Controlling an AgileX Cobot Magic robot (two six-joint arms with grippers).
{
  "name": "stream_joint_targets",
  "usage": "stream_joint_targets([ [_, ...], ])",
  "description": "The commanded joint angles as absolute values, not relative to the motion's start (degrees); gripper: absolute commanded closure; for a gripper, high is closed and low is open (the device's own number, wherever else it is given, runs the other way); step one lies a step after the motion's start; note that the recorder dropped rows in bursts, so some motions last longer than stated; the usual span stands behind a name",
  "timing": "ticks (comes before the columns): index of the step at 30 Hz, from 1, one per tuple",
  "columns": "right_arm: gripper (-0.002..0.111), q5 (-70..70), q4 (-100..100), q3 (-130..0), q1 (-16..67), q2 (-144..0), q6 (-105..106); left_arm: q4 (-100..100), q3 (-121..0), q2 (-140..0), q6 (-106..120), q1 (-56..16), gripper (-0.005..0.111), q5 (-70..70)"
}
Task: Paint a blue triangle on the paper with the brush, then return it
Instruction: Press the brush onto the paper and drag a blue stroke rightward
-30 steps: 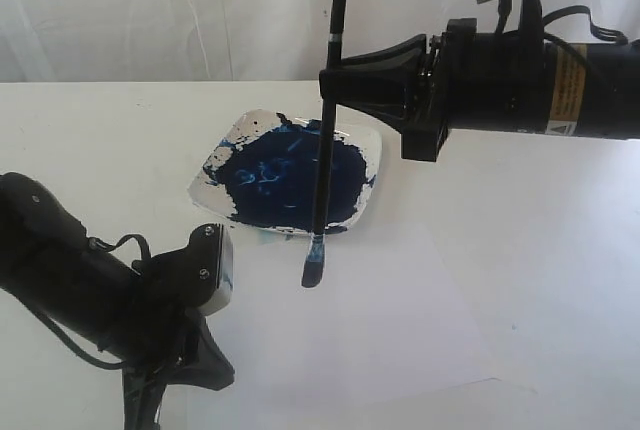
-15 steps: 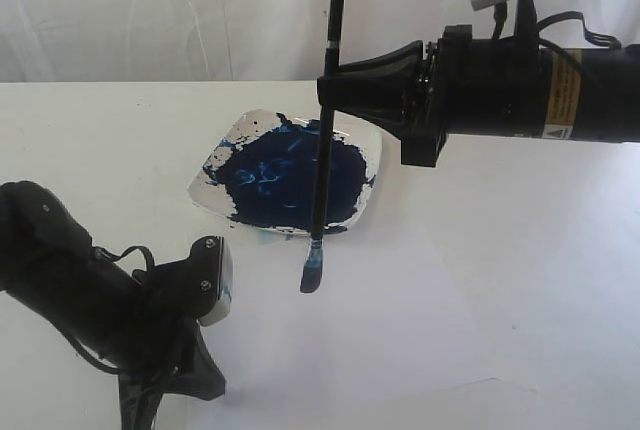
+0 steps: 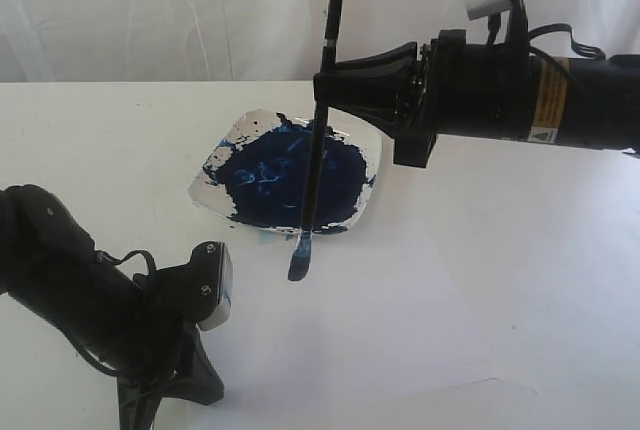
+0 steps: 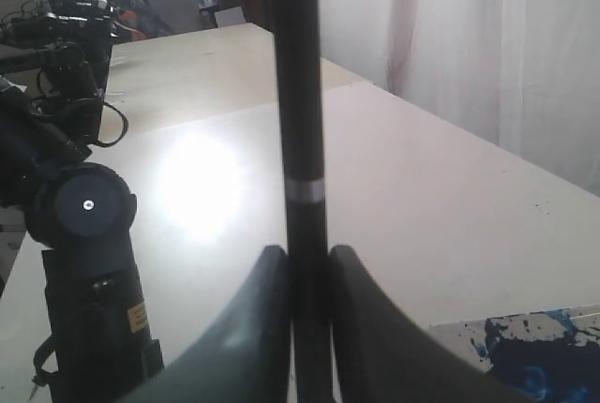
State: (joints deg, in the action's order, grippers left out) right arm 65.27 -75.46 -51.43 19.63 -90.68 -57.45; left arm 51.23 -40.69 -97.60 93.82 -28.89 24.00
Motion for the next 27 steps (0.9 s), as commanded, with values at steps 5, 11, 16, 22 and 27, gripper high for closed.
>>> stream_joint_targets([
  [5,0.108,66.7,-73.3,-51.3,21.9,-92.9,-51.6,51.1,-40.7,-97.7,93.5,-29.3,0.107,25.2],
  [11,0.108,67.3,-71.4,-51.3,23.4,-95.3,-47.4,51.2,-40.7,-97.7,93.5,-29.3,0.107,25.2],
  [16,0.108,67.6,-71.4,-51.3,23.4,-96.0,-46.4,51.2,-40.7,-97.7,93.5,-29.3,0.107,25.2],
  [22,0.108,68.2,-68.5,-51.3,24.0,-96.9,-46.3,51.2,-40.7,-97.7,93.5,-29.3,0.107,25.2],
  [27,0.108,68.3,-66.1,-51.3,25.6,-98.5,-45.5,51.2,-40.7,-97.7,93.5,-29.3,0.107,25.2],
])
